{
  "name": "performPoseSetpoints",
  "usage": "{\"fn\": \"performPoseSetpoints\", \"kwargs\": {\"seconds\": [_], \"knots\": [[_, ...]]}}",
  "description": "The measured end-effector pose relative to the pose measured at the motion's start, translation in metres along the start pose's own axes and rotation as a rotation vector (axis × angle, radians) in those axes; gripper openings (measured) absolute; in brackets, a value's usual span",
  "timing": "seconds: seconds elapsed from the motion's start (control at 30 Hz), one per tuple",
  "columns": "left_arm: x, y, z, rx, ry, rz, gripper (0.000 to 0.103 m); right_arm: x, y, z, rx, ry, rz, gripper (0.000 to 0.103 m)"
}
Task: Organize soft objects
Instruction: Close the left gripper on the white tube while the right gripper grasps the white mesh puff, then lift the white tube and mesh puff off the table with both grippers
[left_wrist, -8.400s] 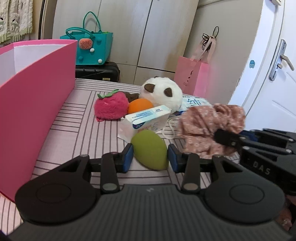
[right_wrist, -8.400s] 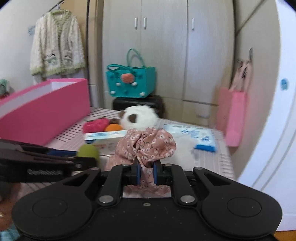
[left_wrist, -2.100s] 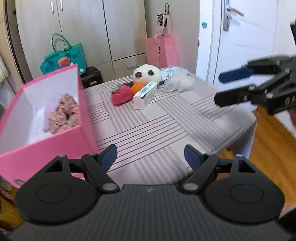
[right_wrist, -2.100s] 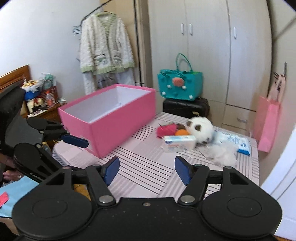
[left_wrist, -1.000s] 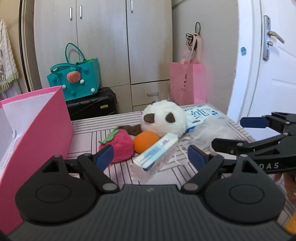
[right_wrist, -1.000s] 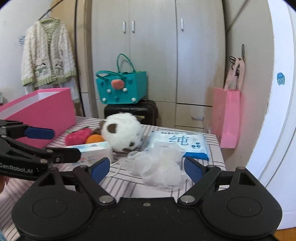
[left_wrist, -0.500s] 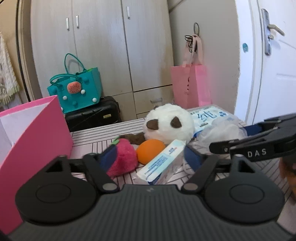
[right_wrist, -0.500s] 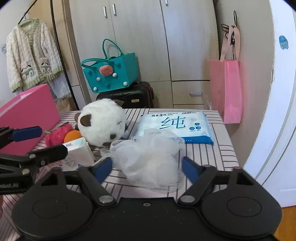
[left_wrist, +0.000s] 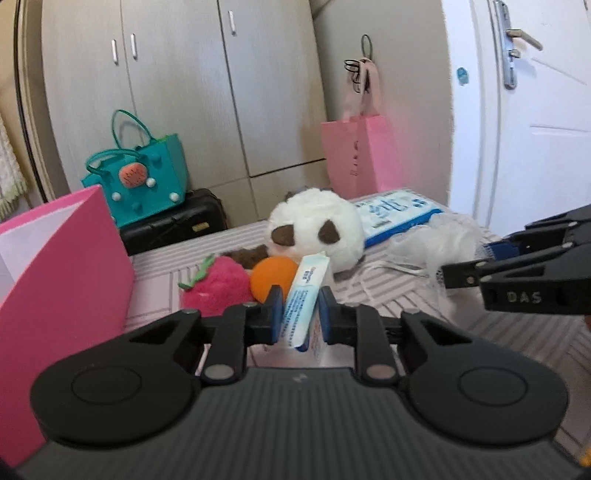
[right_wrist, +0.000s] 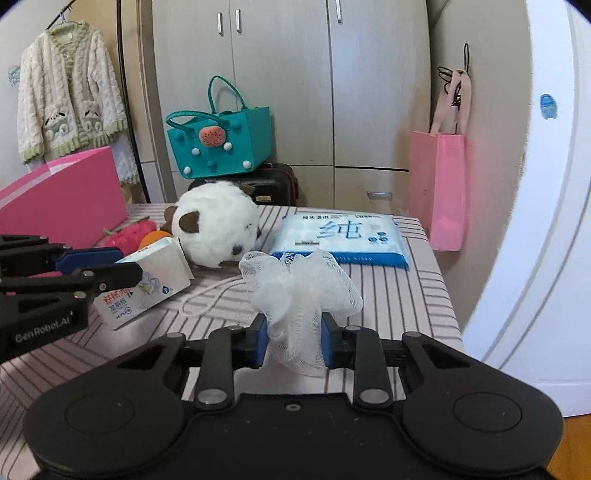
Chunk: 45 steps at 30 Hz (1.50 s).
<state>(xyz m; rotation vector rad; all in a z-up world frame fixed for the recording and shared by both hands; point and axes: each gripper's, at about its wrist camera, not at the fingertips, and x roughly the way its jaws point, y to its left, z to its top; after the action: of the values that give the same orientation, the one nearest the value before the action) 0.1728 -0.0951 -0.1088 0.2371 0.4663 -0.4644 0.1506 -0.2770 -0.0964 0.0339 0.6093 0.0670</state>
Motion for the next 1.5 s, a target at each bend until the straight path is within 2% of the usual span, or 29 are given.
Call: {"fn": "performPoseSetpoints", "kwargs": {"seconds": [0.1, 0.17, 0.23, 0.43, 0.53, 0.63, 0.67, 0.7, 0.73, 0.83, 1.0, 1.17, 1.5], "knots": [[-0.003, 0.001, 0.003, -0.042, 0.016, -0.04, 0.021, -0.003, -0.004, -0.002, 0.057, 0.003, 0.004, 0.034], [0.0, -0.001, 0.004, -0.048, 0.037, -0.044, 0.037, -0.003, -0.005, -0.003, 0.083, 0.0, 0.011, 0.04], [0.005, -0.003, 0.005, -0.028, 0.048, -0.029, 0.043, -0.001, -0.007, -0.002, 0.099, 0.001, 0.008, 0.047], [0.02, 0.004, -0.001, -0.081, 0.091, -0.02, 0.043, 0.011, -0.007, 0.0, 0.118, 0.04, 0.009, 0.063], [0.02, 0.006, -0.005, -0.091, 0.081, -0.026, 0.041, 0.015, -0.003, 0.0, 0.103, 0.04, -0.004, 0.068], [0.021, 0.004, -0.008, -0.092, 0.085, -0.022, 0.039, 0.016, 0.001, 0.0, 0.078, 0.039, -0.003, 0.069], [0.021, 0.003, -0.009, -0.096, 0.091, -0.024, 0.036, 0.017, 0.002, 0.0, 0.077, 0.037, -0.011, 0.069], [0.021, 0.003, -0.009, -0.104, 0.096, -0.027, 0.033, 0.017, 0.002, -0.001, 0.078, 0.031, -0.023, 0.064], [0.02, 0.003, -0.009, -0.113, 0.092, -0.027, 0.022, 0.016, 0.004, -0.001, 0.073, 0.024, -0.04, 0.047], [0.01, 0.001, -0.01, -0.11, 0.054, -0.041, 0.019, 0.009, 0.006, -0.003, 0.058, 0.003, -0.034, 0.032], [0.0, -0.005, -0.012, -0.105, 0.027, -0.049, 0.019, -0.004, 0.018, -0.01, 0.048, -0.022, -0.045, 0.029], [-0.011, -0.005, -0.016, -0.129, 0.029, -0.039, 0.019, -0.018, 0.017, -0.016, 0.103, -0.026, -0.024, 0.028], [-0.019, -0.007, -0.028, -0.15, 0.105, -0.043, 0.021, -0.037, 0.019, -0.032, 0.119, -0.01, -0.023, 0.028]]}}
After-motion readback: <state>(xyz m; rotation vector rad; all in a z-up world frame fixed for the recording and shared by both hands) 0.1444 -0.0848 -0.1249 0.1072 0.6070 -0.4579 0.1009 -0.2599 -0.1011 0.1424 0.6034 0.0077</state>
